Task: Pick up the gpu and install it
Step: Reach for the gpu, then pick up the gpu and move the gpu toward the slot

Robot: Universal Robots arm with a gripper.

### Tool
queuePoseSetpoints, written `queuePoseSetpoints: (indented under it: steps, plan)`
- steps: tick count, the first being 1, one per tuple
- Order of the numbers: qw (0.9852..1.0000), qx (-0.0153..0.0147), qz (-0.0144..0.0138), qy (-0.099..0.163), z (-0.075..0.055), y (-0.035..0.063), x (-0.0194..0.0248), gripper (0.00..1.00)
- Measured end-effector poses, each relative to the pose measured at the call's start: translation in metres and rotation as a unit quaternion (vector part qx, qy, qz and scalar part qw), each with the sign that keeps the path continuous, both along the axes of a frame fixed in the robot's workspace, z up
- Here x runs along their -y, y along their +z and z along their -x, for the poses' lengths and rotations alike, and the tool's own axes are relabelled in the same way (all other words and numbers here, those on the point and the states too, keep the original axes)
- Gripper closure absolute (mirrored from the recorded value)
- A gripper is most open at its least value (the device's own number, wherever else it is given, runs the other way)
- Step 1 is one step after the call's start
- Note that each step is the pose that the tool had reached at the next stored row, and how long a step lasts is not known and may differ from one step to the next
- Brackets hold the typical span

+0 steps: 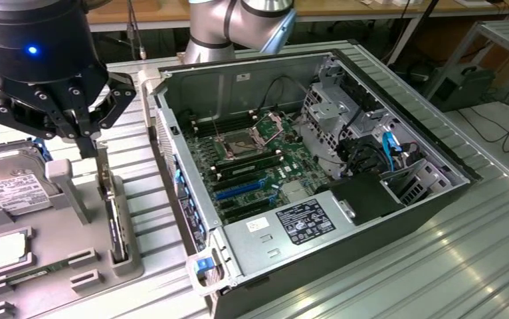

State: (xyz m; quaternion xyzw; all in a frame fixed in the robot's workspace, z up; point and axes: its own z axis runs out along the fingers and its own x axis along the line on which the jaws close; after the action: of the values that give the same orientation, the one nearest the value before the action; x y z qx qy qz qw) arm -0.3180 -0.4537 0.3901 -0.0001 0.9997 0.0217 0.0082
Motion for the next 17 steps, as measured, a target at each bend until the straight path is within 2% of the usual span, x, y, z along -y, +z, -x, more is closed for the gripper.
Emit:
queuePoseSetpoints:
  steps: [3,17]
  plan:
    - [1.0000,0.0000,0.0002,0.000,0.0018,-0.0002,-0.0025,0.89]
    - [1.0000,-0.0003,0.0002,0.000,0.0024,-0.0003,-0.0026,0.89]
